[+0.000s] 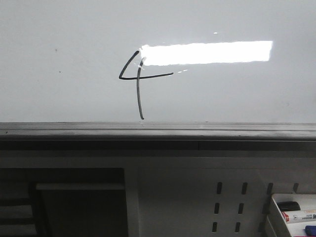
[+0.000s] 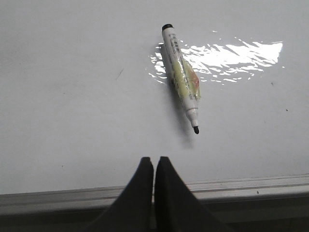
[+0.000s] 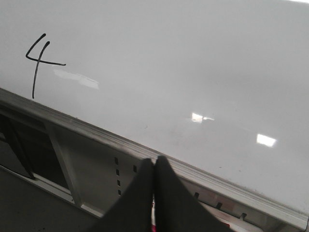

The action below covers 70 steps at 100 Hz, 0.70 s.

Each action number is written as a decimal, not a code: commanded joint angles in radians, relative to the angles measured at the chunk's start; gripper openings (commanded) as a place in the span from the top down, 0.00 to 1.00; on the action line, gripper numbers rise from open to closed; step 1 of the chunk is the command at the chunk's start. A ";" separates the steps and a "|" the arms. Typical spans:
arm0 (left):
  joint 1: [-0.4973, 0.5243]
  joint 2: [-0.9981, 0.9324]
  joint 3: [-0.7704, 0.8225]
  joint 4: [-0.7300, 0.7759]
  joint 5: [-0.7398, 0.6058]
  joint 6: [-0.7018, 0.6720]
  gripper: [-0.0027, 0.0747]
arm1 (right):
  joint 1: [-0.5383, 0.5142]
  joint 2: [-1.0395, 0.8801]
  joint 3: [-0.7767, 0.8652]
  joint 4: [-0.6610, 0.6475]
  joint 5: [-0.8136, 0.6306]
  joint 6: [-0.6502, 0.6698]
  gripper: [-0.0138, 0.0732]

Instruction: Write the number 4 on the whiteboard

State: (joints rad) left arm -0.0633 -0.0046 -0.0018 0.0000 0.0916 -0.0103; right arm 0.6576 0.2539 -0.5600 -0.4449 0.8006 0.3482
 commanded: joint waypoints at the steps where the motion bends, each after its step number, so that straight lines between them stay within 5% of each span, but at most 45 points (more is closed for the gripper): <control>1: -0.002 -0.028 0.026 0.000 -0.078 -0.009 0.99 | -0.003 0.011 -0.023 -0.033 -0.063 0.001 0.92; 43: -0.002 -0.028 0.026 0.000 -0.078 -0.009 0.99 | -0.031 -0.033 0.012 -0.019 -0.091 0.001 0.92; 70: -0.002 -0.028 0.026 0.000 -0.078 -0.009 0.99 | -0.388 -0.182 0.401 0.074 -0.784 0.008 0.92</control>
State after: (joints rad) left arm -0.0633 -0.0046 -0.0018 0.0000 0.0916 -0.0103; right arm 0.3874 0.0980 -0.2565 -0.3918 0.3320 0.3506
